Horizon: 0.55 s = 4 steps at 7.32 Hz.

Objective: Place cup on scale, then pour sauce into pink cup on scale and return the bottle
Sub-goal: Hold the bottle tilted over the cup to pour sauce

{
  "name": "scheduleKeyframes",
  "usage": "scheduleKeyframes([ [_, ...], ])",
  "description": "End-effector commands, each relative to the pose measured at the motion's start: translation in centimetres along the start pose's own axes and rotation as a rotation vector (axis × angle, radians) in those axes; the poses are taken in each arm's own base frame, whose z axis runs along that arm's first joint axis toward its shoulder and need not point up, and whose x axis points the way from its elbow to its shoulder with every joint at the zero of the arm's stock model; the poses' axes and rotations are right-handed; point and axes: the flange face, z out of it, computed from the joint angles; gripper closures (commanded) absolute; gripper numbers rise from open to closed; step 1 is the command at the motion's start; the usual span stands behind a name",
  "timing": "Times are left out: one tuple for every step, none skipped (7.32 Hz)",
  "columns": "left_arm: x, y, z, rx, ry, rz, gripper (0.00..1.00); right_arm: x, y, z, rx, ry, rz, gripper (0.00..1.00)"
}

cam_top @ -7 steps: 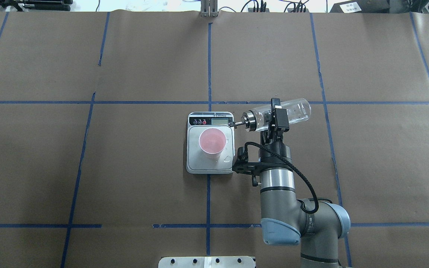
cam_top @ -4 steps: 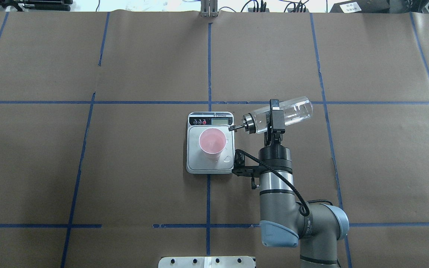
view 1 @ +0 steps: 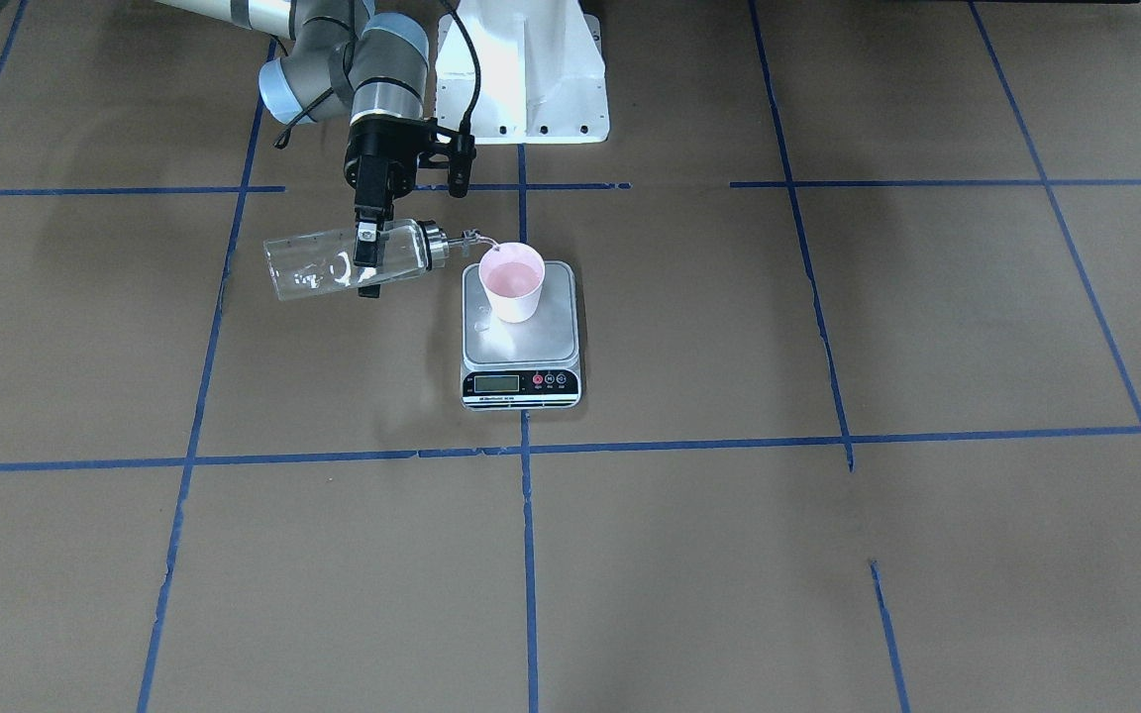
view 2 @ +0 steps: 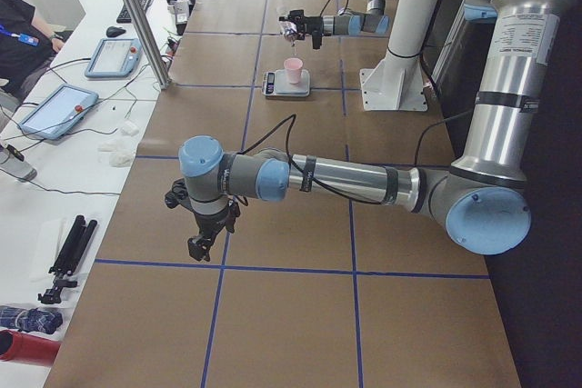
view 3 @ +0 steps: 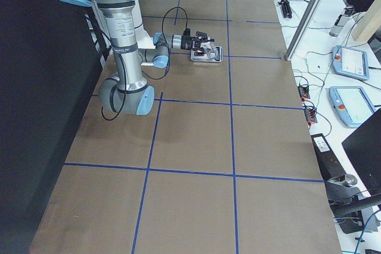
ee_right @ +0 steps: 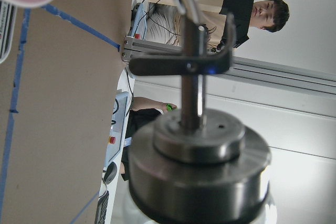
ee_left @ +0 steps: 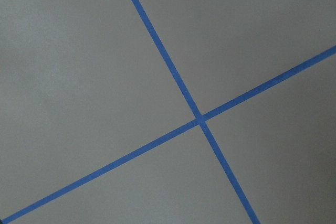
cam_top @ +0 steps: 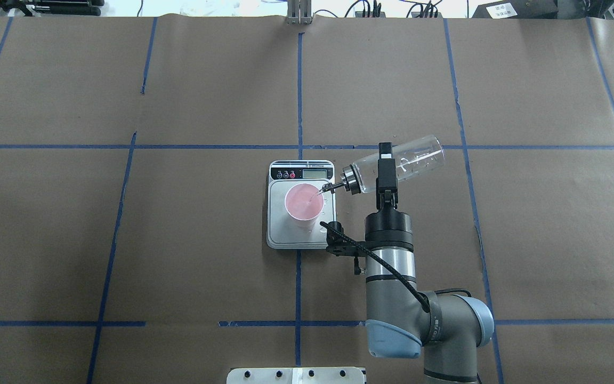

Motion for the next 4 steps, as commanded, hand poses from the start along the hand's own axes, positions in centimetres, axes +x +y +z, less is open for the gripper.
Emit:
scheduleKeyframes([
  [-0.06,-0.13,0.0,0.001,0.0,0.001,0.0,0.04,-0.05,-0.02,-0.001,0.002,-0.043,1.0],
  [-0.07,-0.04,0.06,0.0,0.0,0.0,0.0,-0.02,-0.04,-0.01,-0.002,0.003,-0.044,1.0],
  [-0.06,-0.13,0.0,0.001,0.0,0.001,0.0,0.05,-0.01,-0.01,-0.005,0.01,-0.046,1.0],
  [-0.06,-0.11,0.01,0.0,0.0,0.0,0.0,-0.1,-0.03,0.02,-0.01,0.018,-0.05,1.0],
])
